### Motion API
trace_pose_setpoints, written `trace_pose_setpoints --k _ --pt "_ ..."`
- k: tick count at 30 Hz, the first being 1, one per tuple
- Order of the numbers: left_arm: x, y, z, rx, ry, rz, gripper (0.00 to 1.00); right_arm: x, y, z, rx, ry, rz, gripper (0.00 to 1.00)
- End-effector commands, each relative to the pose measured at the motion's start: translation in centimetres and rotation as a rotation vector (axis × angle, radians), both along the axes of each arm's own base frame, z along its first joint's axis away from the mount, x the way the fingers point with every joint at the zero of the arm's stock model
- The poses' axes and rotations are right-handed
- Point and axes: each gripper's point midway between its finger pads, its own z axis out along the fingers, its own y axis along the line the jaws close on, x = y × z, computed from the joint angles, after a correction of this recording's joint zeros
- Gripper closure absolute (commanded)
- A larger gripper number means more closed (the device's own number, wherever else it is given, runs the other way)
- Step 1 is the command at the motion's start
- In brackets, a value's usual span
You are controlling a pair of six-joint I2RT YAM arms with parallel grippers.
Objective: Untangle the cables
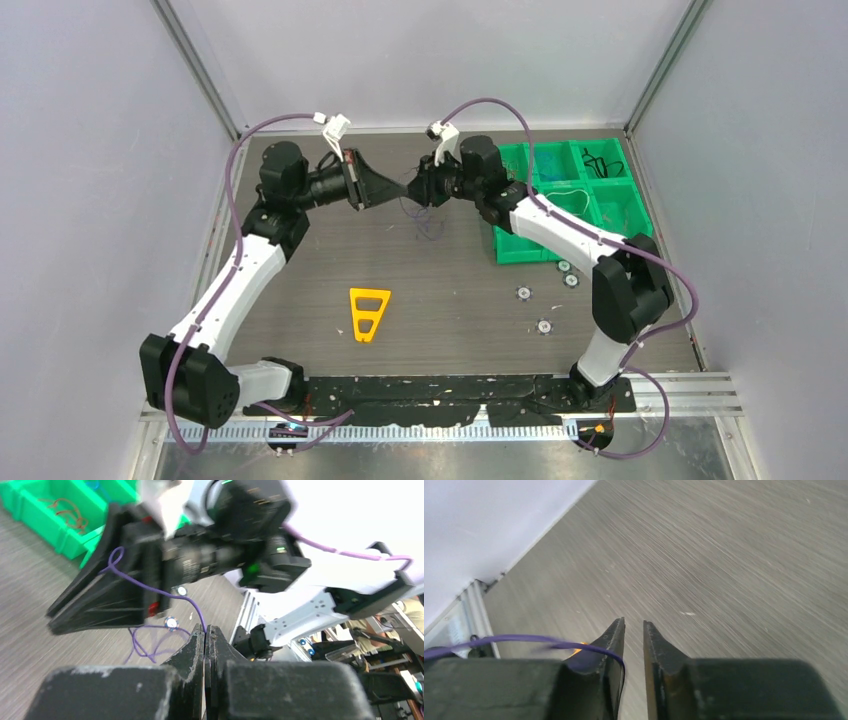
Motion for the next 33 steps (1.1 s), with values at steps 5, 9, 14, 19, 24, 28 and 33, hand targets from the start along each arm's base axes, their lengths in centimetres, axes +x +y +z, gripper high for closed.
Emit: trace_pose_setpoints --k 5,9,14,19,24,28,33 --pt "-1.9 1.9 10.6 -0.096 -0.294 -0.054 1.00 3.0 -6.3 -6.4 -0.246 -0.019 -0.110 0.92" --pt "-0.8 3.1 10.4 -0.039 -0.335 0.019 1.00 3.0 -10.9 -8.1 -0.263 0.044 -0.114 0.95" --pt "1.0 3.9 7.4 0.066 -0.307 0.105 1.00 1.6 -12.1 -5.9 -0.219 0.018 -0.046 0.94" --pt "2.1 3.5 4.5 0.076 -0.213 0.103 1.00 -0.5 -10.7 1.5 -0.080 -0.068 0.038 0.95" --pt "1.9 2.1 4.1 0.065 -0.202 0.056 1.00 -3.0 -9.2 7.4 0.016 -0.156 0.138 0.91" --pt "1.4 0.7 3.9 0.042 -0.173 0.014 1.00 -6.1 -6.3 10.7 0.067 -0.216 0.251 0.91" --pt "0.8 -0.8 4.0 -0.022 -0.116 -0.044 1.00 -7.6 -4.0 12.7 0.072 -0.288 0.305 0.73"
